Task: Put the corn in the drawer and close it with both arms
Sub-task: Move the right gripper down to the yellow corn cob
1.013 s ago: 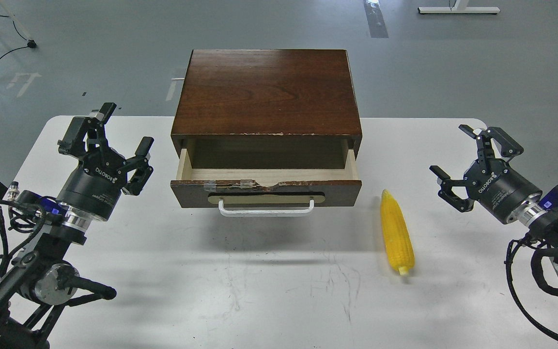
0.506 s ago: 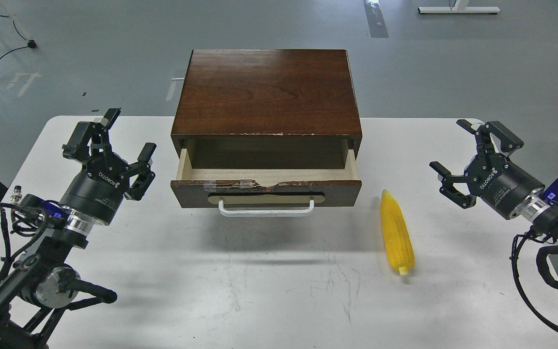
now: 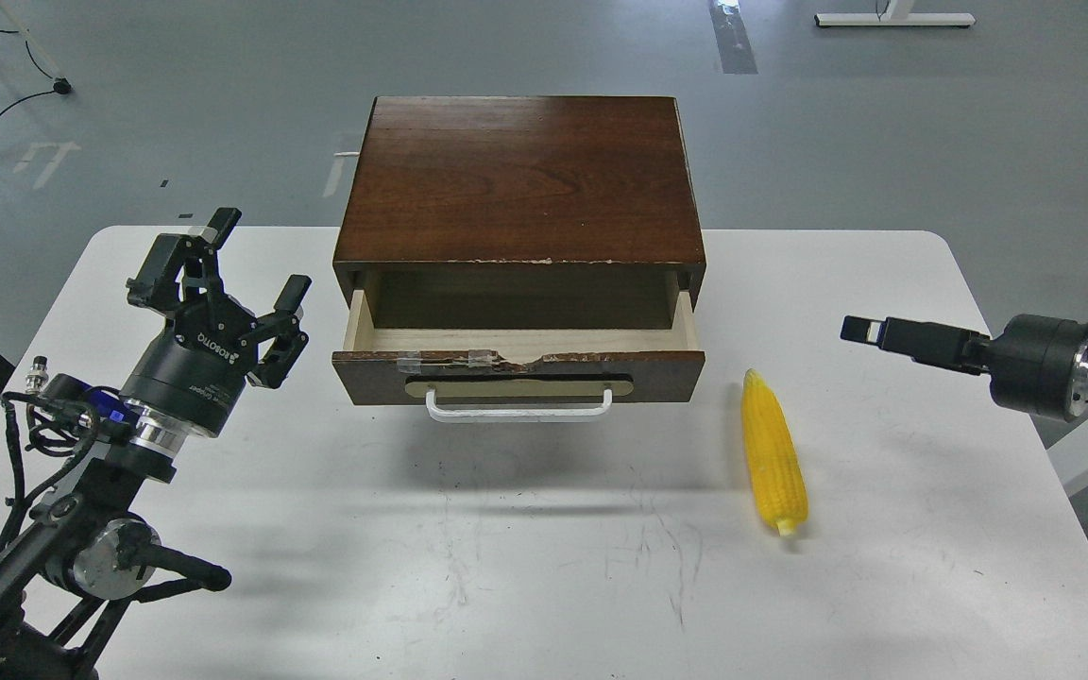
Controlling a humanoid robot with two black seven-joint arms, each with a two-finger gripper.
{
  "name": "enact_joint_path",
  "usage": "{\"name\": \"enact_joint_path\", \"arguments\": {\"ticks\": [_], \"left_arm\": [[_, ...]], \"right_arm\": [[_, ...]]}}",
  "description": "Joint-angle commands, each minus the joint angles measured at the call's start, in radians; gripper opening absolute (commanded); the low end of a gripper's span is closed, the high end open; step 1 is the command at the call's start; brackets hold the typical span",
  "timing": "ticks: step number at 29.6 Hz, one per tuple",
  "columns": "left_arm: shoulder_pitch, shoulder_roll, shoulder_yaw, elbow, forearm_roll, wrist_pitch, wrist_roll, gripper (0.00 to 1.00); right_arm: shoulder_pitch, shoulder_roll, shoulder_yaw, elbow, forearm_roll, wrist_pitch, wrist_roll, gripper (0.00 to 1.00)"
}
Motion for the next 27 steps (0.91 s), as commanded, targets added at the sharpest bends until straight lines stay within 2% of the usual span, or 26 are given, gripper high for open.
{"name": "enact_joint_path", "arguments": {"ticks": [1, 12, 20, 21, 24, 26, 27], "left_arm": [[0.001, 0.000, 0.000, 0.000, 0.000, 0.000, 0.001, 0.99], [0.001, -0.003, 0.000, 0.000, 0.002, 0.000, 0.001, 0.99], [0.003, -0.005, 0.000, 0.000, 0.002, 0.000, 0.000, 0.99], [0.003, -0.005, 0.000, 0.000, 0.002, 0.000, 0.000, 0.99], [0.003, -0.003, 0.000, 0.000, 0.002, 0.000, 0.000, 0.99], [0.003, -0.005, 0.000, 0.000, 0.002, 0.000, 0.000, 0.99], [0.003, -0.005, 0.000, 0.000, 0.002, 0.000, 0.000, 0.99]], "right_arm": [[-0.001, 0.050, -0.030, -0.029, -0.032, 0.000, 0.000, 1.00], [0.028, 0.194, -0.136, -0.135, -0.029, -0.002, 0.000, 0.99], [0.021, 0.257, -0.142, -0.161, -0.017, -0.049, 0.000, 0.91], [0.021, 0.257, -0.149, -0.161, -0.017, -0.051, 0.000, 0.85], [0.022, 0.257, -0.176, -0.163, -0.017, -0.053, 0.000, 0.57], [0.022, 0.257, -0.182, -0.163, -0.017, -0.053, 0.000, 0.46], [0.022, 0.257, -0.187, -0.164, -0.017, -0.053, 0.000, 0.38]]}}
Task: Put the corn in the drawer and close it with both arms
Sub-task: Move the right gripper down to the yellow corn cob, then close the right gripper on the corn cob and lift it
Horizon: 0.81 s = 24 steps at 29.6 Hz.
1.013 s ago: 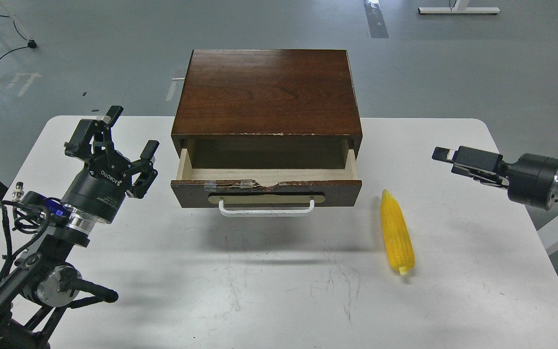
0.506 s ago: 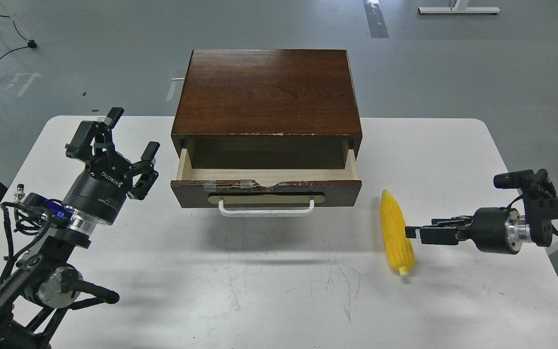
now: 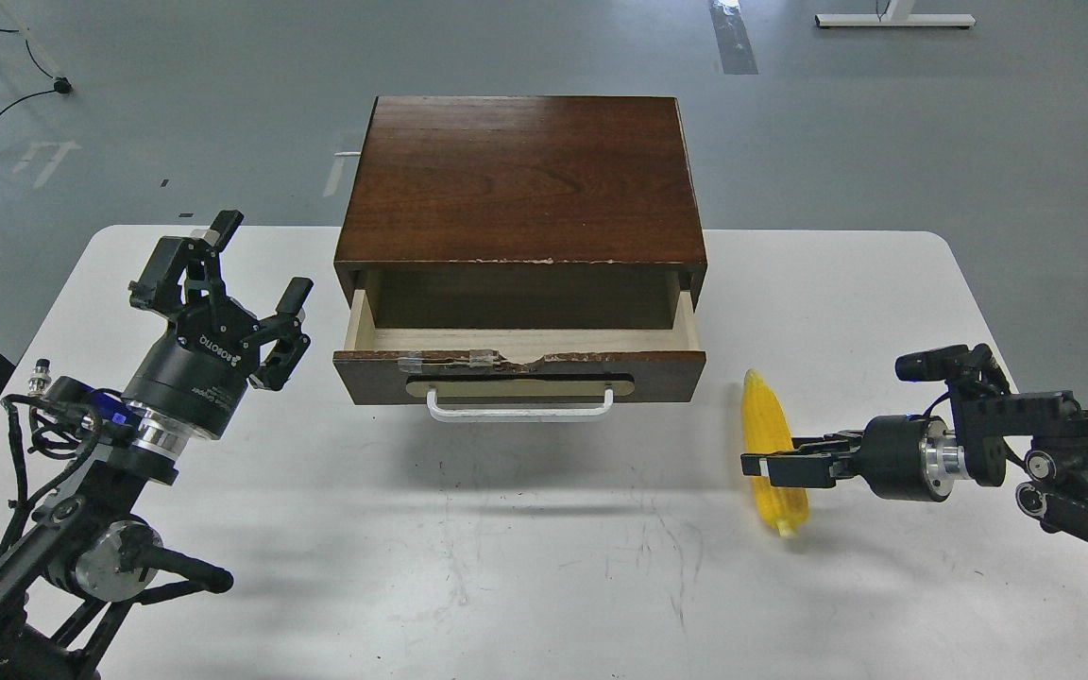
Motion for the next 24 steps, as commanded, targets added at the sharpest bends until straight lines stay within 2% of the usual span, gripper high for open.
{"name": "enact_joint_path", "arguments": {"ticks": [1, 2, 5, 7, 11, 15, 16, 18, 21, 24], "left_arm": [[0.000, 0.000, 0.000, 0.000, 0.000, 0.000, 0.000, 0.99], [0.002, 0.000, 0.000, 0.000, 0.000, 0.000, 0.000, 0.99], [0.000, 0.000, 0.000, 0.000, 0.000, 0.000, 0.000, 0.99], [0.000, 0.000, 0.000, 0.000, -0.001, 0.000, 0.000, 0.99], [0.000, 0.001, 0.000, 0.000, -0.002, 0.000, 0.000, 0.99], [-0.001, 0.001, 0.000, -0.001, -0.002, 0.000, -0.002, 0.99], [-0.001, 0.001, 0.000, -0.001, -0.002, 0.000, -0.002, 0.99], [0.000, 0.000, 0.000, -0.001, -0.002, 0.000, -0.005, 0.99], [0.000, -0.002, 0.000, -0.003, -0.002, 0.000, -0.005, 0.99], [-0.003, -0.002, 0.000, -0.006, -0.002, 0.000, -0.005, 0.99]], "right_arm": [[0.000, 0.000, -0.014, -0.002, 0.000, -0.001, 0.000, 0.33], [-0.001, -0.001, -0.016, -0.002, 0.000, -0.001, 0.000, 0.22], [-0.003, -0.004, -0.016, -0.002, 0.000, -0.002, 0.000, 0.07], [-0.001, -0.012, -0.016, 0.004, 0.000, -0.008, 0.000, 0.04], [0.014, -0.058, -0.005, 0.024, 0.003, -0.050, 0.000, 0.04], [0.049, -0.199, 0.054, 0.107, 0.049, -0.103, 0.000, 0.04], [0.049, -0.199, 0.055, 0.107, 0.049, -0.104, 0.000, 0.04], [0.051, -0.288, 0.116, 0.156, 0.126, -0.110, 0.000, 0.04], [0.065, -0.322, 0.150, 0.177, 0.138, -0.111, 0.000, 0.04], [0.176, -0.359, 0.162, 0.208, 0.134, -0.110, 0.000, 0.04]]}}
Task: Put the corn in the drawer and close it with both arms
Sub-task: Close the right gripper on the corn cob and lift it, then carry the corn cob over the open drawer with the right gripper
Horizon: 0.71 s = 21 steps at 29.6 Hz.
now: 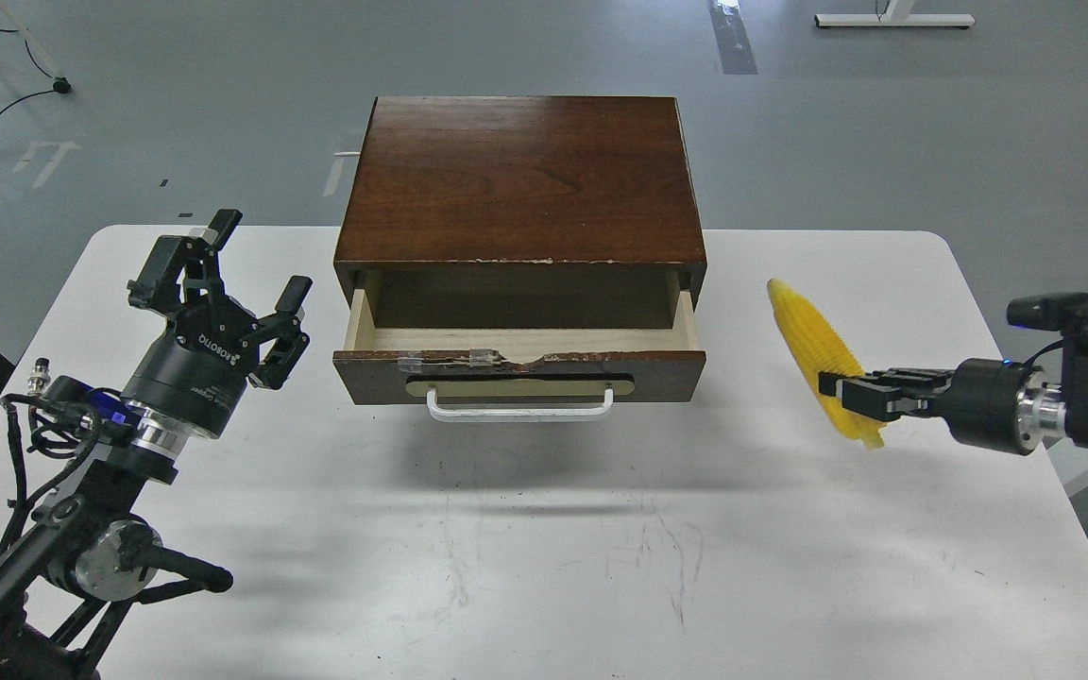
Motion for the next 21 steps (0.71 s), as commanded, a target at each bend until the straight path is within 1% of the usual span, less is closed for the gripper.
{"name": "enact_joint_path", "arguments": {"ticks": [1, 3, 4, 7, 9, 11, 12, 16, 18, 21], "left_arm": [[-0.004, 0.000, 0.000, -0.004, 0.000, 0.000, 0.000, 0.99], [-0.005, 0.000, 0.000, -0.005, 0.000, 0.000, 0.000, 0.99], [-0.005, -0.002, 0.000, -0.005, 0.000, 0.000, 0.000, 0.99], [-0.008, -0.002, 0.000, -0.005, 0.000, 0.002, 0.000, 0.99], [-0.012, 0.000, -0.001, -0.005, -0.001, 0.003, 0.000, 0.99], [-0.012, 0.000, -0.001, -0.005, -0.001, 0.005, 0.000, 0.99], [-0.012, 0.000, -0.001, -0.005, -0.001, 0.005, -0.002, 0.99], [-0.012, -0.002, -0.001, -0.005, -0.001, 0.008, -0.002, 0.99], [-0.013, -0.013, -0.001, -0.005, -0.001, 0.008, -0.002, 0.99], [-0.015, -0.019, -0.003, -0.005, -0.001, 0.008, -0.002, 0.99]], "right_arm": [[0.147, -0.041, 0.009, 0.046, -0.009, 0.004, 0.000, 0.04], [0.237, -0.026, -0.006, 0.052, -0.018, 0.011, 0.000, 0.04], [0.312, 0.006, -0.032, 0.054, -0.033, 0.016, 0.000, 0.05], [0.426, 0.072, -0.110, 0.055, -0.058, 0.022, 0.000, 0.05], [0.617, 0.167, -0.285, 0.055, -0.076, 0.020, 0.000, 0.05], [0.713, 0.236, -0.382, 0.055, -0.078, 0.017, 0.000, 0.05], [0.783, 0.308, -0.449, 0.055, -0.078, 0.013, 0.000, 0.05], [0.867, 0.471, -0.535, 0.054, -0.119, 0.007, 0.000, 0.05], [0.870, 0.518, -0.542, 0.051, -0.176, -0.003, 0.000, 0.05], [0.870, 0.591, -0.578, 0.031, -0.295, -0.065, 0.000, 0.05]]}}
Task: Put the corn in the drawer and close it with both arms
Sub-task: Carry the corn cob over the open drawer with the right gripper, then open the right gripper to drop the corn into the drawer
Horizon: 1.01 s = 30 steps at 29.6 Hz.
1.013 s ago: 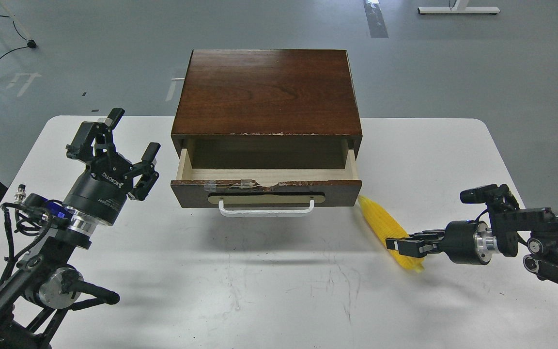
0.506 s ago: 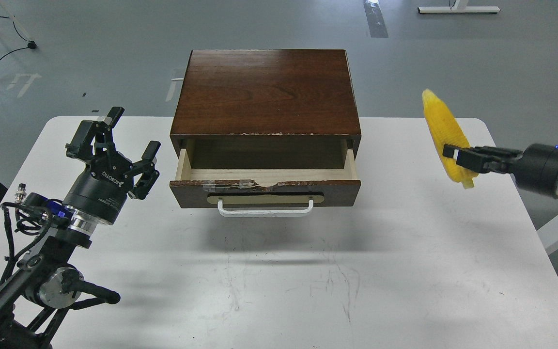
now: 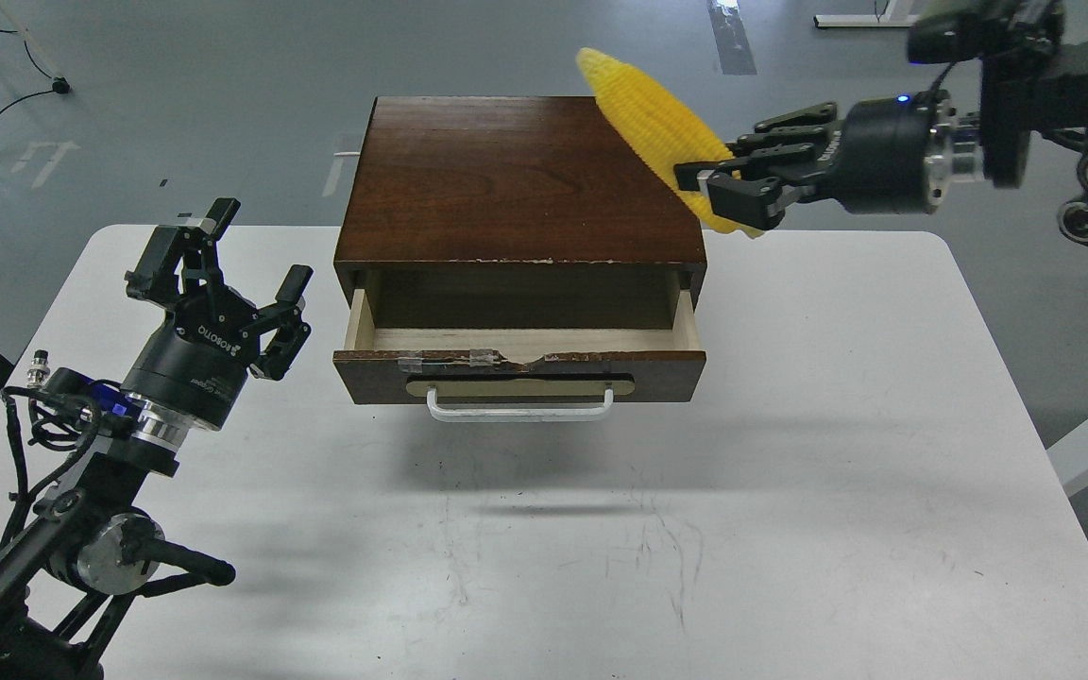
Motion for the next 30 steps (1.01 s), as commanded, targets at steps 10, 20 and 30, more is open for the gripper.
{"name": "enact_joint_path", "arguments": {"ticks": [10, 20, 30], "left_arm": [[-0.001, -0.008, 0.000, -0.001, 0.002, 0.002, 0.000, 0.99], [-0.001, -0.009, 0.000, 0.000, 0.000, 0.002, 0.000, 0.99], [-0.001, -0.008, -0.001, 0.000, 0.000, -0.003, 0.000, 0.99]], "right_arm": [[-0.021, 0.206, -0.155, -0.151, -0.206, -0.172, 0.000, 0.12], [-0.047, 0.214, -0.158, -0.162, -0.199, -0.174, 0.000, 0.59], [-0.033, 0.162, -0.149, -0.142, -0.148, -0.215, 0.000, 0.97]]}}
